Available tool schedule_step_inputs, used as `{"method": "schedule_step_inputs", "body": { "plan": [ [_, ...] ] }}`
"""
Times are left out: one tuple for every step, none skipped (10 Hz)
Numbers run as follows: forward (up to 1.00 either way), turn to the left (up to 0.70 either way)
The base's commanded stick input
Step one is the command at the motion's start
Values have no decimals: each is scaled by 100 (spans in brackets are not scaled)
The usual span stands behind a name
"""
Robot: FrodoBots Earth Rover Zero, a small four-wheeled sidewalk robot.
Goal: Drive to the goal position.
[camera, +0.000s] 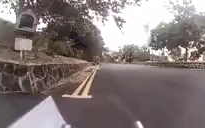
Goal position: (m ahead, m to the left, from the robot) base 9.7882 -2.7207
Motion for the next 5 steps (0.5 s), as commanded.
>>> {"method": "schedule_step_inputs", "body": {
  "plan": [
    [100,-29],
    [100,-16],
    [100,-4],
    [100,-9],
    [100,-22]
  ]
}}
